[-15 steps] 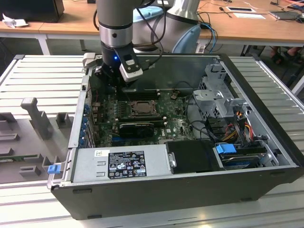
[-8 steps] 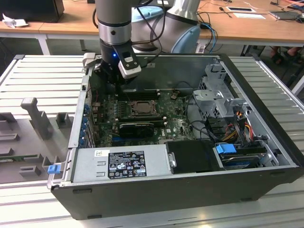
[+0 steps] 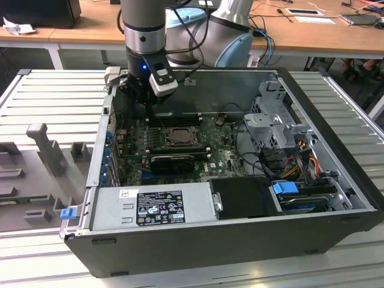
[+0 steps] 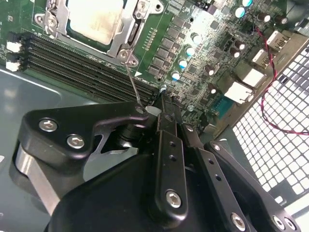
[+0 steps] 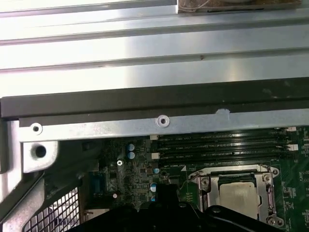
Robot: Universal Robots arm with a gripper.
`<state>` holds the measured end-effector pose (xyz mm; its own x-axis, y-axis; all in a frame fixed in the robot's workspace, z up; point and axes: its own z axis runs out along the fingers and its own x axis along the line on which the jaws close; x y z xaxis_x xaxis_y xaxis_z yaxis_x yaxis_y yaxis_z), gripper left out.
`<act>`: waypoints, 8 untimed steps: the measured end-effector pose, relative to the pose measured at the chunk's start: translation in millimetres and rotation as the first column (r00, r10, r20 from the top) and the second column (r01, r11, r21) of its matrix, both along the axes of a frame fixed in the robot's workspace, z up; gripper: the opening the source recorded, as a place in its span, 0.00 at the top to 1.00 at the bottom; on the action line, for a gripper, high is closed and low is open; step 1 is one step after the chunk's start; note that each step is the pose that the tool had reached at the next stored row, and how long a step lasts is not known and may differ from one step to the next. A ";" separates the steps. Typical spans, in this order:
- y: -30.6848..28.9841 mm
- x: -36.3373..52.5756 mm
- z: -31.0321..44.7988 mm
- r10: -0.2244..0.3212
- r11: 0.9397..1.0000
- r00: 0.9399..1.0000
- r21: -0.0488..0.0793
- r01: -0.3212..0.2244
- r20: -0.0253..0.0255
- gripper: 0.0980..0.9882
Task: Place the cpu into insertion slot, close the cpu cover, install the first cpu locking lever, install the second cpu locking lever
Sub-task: 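Install the first cpu locking lever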
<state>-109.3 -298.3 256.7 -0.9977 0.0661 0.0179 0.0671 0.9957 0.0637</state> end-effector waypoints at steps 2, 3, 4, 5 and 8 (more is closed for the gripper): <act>0.5 3.3 0.0 0.000 1.000 1.000 0.000 0.000 0.000 1.00; 0.7 6.7 0.0 0.000 1.000 1.000 0.000 0.000 0.000 1.00; 0.7 9.3 0.0 0.000 1.000 1.000 0.000 0.000 0.000 1.00; 0.7 11.5 0.0 0.000 1.000 1.000 0.000 0.000 0.000 1.00; 1.1 14.9 0.1 0.006 1.000 1.000 0.000 -0.006 0.000 1.00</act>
<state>-94.4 -297.2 256.7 -0.9980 0.0603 0.0180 0.0613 0.9961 0.0634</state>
